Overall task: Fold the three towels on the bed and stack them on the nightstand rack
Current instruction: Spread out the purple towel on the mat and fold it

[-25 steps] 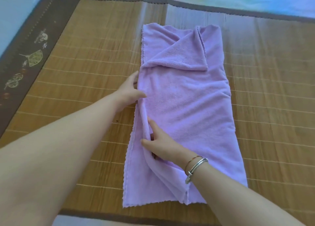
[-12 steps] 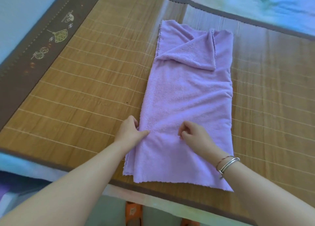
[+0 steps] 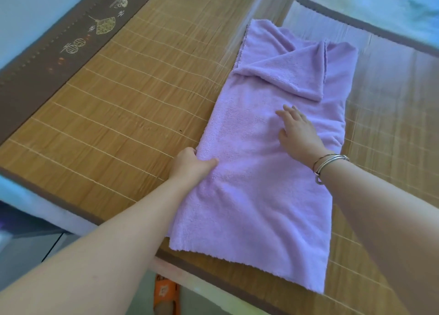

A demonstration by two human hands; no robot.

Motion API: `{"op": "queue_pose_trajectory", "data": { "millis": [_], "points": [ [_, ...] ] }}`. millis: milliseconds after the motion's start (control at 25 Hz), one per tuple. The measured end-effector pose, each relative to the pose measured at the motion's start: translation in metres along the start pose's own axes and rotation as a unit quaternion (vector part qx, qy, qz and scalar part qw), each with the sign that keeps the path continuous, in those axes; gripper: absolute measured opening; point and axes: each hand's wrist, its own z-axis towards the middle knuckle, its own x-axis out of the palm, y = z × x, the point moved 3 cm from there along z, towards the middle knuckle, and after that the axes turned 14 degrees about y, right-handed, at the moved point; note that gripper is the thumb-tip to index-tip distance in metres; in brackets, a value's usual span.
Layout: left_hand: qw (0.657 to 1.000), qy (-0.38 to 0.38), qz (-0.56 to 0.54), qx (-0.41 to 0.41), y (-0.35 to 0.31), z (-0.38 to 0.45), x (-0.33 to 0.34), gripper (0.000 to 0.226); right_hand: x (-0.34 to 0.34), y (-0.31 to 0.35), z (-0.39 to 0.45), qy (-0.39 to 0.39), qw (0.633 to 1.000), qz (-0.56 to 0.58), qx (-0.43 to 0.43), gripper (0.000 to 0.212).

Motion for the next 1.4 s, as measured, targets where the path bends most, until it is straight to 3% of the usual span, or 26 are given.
{"op": "queue_pose_trajectory", "data": {
  "millis": [160,360,480,640,840,1000,1120,1200,1400],
  "points": [
    [0.999,0.029,0.001,0.024,-0.014,0.012,0.008,0.033,-0.012,-0.024,0.041,0.038,0.998,0.047,-0.022,0.058],
    [0.998,0.027,-0.033,0.047,-0.003,0.017,0.010,0.032,-0.015,-0.043,0.057,0.074,0.995,-0.067,0.010,0.061],
    [0.995,0.040,-0.068,0.060,-0.011,0.013,0.020,0.044,-0.016,-0.054,0.045,0.071,0.991,-0.100,0.046,0.060],
    [0.993,0.088,0.004,0.077,-0.043,0.011,0.041,0.052,-0.009,-0.105,-0.002,0.088,0.986,-0.058,0.129,0.061],
    [0.974,0.134,0.137,0.120,-0.101,0.008,0.110,0.035,0.015,-0.198,-0.110,0.075,0.965,0.033,0.249,0.065],
    [0.932,0.169,0.277,0.161,-0.134,-0.001,0.192,0.031,0.048,-0.249,-0.225,0.065,0.916,0.111,0.380,0.064],
    [0.873,0.203,0.411,0.167,-0.137,-0.024,0.237,0.029,0.068,-0.242,-0.288,0.084,0.899,0.087,0.421,0.062],
    [0.836,0.210,0.475,0.177,-0.128,-0.034,0.244,0.026,0.078,-0.224,-0.310,0.114,0.898,0.059,0.420,0.063],
    [0.803,0.169,0.547,0.166,-0.125,-0.020,0.197,0.014,0.065,-0.182,-0.302,0.177,0.900,0.052,0.395,0.067]
  ]
}}
